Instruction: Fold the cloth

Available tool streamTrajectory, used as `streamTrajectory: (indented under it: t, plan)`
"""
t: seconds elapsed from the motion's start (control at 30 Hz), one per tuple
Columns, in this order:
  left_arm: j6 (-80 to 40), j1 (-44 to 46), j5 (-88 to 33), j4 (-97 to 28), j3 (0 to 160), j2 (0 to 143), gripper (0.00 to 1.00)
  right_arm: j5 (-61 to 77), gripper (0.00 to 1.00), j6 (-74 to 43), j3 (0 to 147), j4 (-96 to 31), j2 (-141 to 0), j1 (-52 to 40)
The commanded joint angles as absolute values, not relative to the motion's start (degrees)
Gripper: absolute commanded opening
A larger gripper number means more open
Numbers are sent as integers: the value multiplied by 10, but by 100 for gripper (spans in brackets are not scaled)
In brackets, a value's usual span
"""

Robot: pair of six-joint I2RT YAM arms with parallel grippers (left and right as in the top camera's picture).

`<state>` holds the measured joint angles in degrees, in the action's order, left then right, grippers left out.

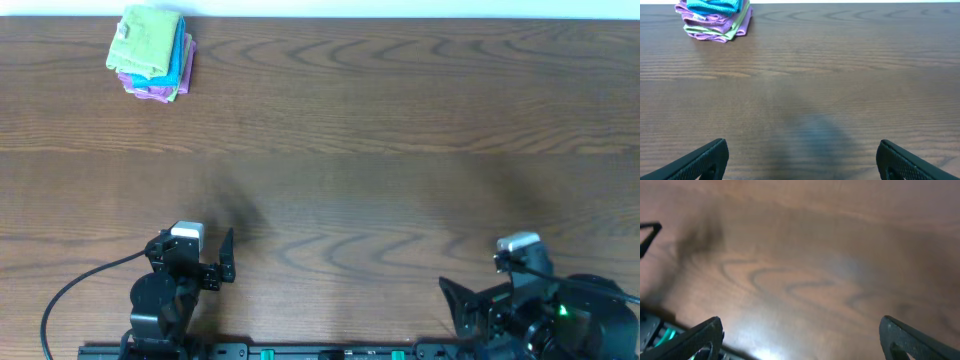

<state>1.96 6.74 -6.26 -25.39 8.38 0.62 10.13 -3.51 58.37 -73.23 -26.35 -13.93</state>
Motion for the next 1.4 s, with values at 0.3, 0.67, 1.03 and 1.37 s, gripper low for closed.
streamTrajectory:
  t: [0.3, 0.67, 1.03, 1.37]
  plan:
    - [26, 64, -71, -252, 72, 3, 95, -37, 99, 35, 418, -518, -93, -104]
    - [26, 64, -71, -252, 72, 3, 95, -41, 99, 35, 206, -423, -3, -83]
    - [26, 64, -71, -252, 72, 3, 95, -41, 99, 35, 112, -422, -3, -83]
    - [26, 64, -71, -252, 72, 3, 95, -41, 99, 35, 93, -420, -3, -83]
